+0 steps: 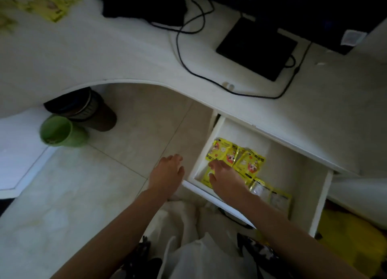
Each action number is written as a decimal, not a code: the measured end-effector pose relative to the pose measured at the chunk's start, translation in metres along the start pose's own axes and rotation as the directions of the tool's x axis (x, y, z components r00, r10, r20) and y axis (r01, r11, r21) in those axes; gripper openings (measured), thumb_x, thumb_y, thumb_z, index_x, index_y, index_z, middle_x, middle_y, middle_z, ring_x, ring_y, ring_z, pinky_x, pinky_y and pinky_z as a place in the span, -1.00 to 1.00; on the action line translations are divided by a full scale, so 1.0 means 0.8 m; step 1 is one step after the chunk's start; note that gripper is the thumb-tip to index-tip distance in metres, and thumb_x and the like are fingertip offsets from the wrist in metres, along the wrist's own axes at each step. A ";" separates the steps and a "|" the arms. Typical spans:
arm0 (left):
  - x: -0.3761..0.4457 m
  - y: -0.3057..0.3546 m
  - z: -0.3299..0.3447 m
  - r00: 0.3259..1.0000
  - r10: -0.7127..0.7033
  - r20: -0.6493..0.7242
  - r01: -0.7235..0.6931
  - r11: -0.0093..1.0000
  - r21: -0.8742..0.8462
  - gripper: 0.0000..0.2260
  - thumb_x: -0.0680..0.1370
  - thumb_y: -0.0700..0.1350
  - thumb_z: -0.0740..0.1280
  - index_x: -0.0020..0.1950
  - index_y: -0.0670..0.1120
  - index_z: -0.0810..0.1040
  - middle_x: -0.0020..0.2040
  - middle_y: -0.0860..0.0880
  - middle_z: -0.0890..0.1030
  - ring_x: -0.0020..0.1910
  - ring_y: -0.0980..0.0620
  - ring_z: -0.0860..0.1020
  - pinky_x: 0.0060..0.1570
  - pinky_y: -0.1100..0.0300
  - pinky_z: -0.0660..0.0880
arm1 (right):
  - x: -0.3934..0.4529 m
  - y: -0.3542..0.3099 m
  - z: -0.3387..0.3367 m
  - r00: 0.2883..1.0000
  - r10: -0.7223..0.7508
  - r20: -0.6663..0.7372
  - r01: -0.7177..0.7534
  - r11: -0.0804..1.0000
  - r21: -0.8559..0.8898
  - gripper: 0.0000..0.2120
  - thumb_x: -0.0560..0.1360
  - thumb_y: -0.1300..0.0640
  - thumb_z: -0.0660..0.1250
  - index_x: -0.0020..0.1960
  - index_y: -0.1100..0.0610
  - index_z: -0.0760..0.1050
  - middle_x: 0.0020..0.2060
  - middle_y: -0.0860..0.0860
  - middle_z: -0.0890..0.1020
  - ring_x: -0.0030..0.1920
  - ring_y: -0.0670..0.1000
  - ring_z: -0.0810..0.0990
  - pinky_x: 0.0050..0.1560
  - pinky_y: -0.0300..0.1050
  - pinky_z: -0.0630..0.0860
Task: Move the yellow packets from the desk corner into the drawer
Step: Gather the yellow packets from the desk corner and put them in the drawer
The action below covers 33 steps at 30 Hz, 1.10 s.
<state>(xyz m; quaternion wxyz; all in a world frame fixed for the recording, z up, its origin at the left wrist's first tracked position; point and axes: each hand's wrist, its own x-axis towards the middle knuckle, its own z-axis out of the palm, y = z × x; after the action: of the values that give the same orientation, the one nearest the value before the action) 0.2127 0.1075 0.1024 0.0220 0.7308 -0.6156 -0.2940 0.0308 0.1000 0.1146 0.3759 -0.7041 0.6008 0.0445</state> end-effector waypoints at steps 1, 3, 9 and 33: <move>-0.004 -0.013 -0.007 0.999 -0.022 -0.028 0.021 1.000 -0.018 -0.73 0.59 -0.08 0.20 0.29 -0.04 0.47 0.09 -0.04 0.60 0.08 -0.04 0.53 0.05 0.03 0.53 | 0.005 -0.016 0.004 0.999 -0.023 0.024 0.024 0.999 -0.024 -0.68 0.59 0.15 0.12 0.33 0.15 0.33 0.24 0.11 0.47 0.21 0.17 0.49 0.18 -0.01 0.48; -0.013 -0.040 -0.023 0.994 -0.067 -0.088 0.063 0.997 -0.041 -0.73 0.60 -0.07 0.19 0.28 -0.02 0.47 0.07 -0.03 0.62 0.04 -0.02 0.56 0.03 0.06 0.55 | 0.015 -0.052 0.012 0.996 -0.073 0.056 0.078 0.994 -0.083 -0.67 0.59 0.15 0.11 0.34 0.15 0.32 0.26 0.11 0.45 0.22 0.16 0.47 0.19 -0.02 0.47; -0.028 -0.143 -0.085 0.970 -0.173 -0.170 0.165 0.984 -0.060 -0.75 0.60 -0.04 0.19 0.25 0.01 0.50 0.06 -0.01 0.63 0.01 0.01 0.58 0.00 0.11 0.55 | 0.066 -0.163 0.043 0.983 -0.179 0.041 0.182 0.979 -0.088 -0.68 0.58 0.13 0.13 0.32 0.15 0.34 0.26 0.11 0.46 0.22 0.14 0.48 0.15 -0.02 0.45; 0.171 -0.421 -0.347 0.855 -0.370 -0.362 0.317 0.927 -0.199 -0.82 0.57 -0.05 0.22 0.14 0.00 0.53 -0.04 -0.03 0.64 -0.03 -0.07 0.59 -0.05 0.06 0.55 | 0.369 -0.510 0.004 0.913 -0.408 0.010 0.403 0.896 -0.188 -0.76 0.58 0.14 0.15 0.21 0.18 0.42 0.11 0.13 0.58 0.12 0.17 0.56 0.07 0.03 0.50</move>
<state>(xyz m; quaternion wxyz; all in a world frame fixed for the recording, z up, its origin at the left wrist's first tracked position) 0.6481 -0.0281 0.1439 0.1404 0.8700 -0.4370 -0.1802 0.4720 -0.1399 0.1551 0.3003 -0.8464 0.4397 0.0105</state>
